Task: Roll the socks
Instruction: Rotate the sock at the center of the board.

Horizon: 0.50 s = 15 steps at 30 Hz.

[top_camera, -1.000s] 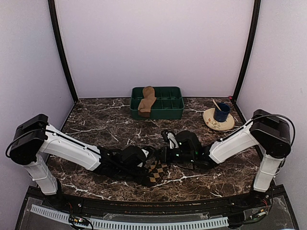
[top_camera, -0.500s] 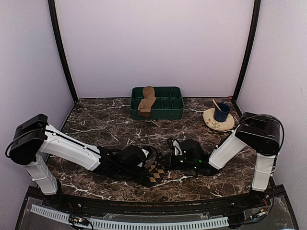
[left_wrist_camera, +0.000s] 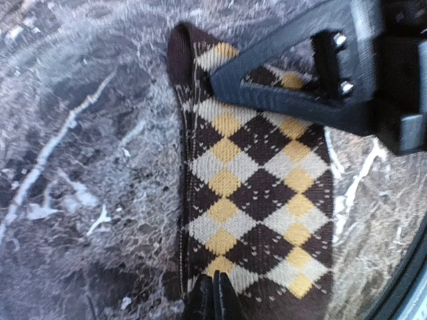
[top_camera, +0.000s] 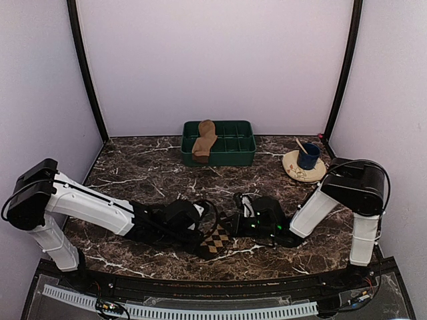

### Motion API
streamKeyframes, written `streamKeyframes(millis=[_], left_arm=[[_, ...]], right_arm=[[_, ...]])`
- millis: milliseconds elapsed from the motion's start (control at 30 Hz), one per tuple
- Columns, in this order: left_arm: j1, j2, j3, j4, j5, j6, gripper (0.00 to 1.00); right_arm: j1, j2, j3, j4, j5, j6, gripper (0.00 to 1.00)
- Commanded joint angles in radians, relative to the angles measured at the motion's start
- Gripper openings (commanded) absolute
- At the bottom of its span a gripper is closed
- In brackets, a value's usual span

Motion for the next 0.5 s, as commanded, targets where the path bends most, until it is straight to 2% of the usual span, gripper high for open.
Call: streamKeyframes(millis=[0,200,300,467], left_arm=[[0.005,-0.110,0.010,-0.036,-0.029,-0.022,0.10],[0.004,-0.167,-0.009,0.037,0.073,-0.050,0.17],[-0.001,-0.134,-0.005,0.036,0.129,-0.053,0.16],[-0.013,-0.056,0.018,0.019,0.146,-0.065,0.15]], right_arm=[[-0.008,0.027,-0.002,-0.009,0.028,-0.006,0.00],[0.001,0.012,0.004,-0.029,0.061,-0.012,0.00],[0.009,0.005,0.016,-0.053,0.075,-0.021,0.00],[0.020,-0.004,0.034,-0.082,0.089,-0.035,0.00]])
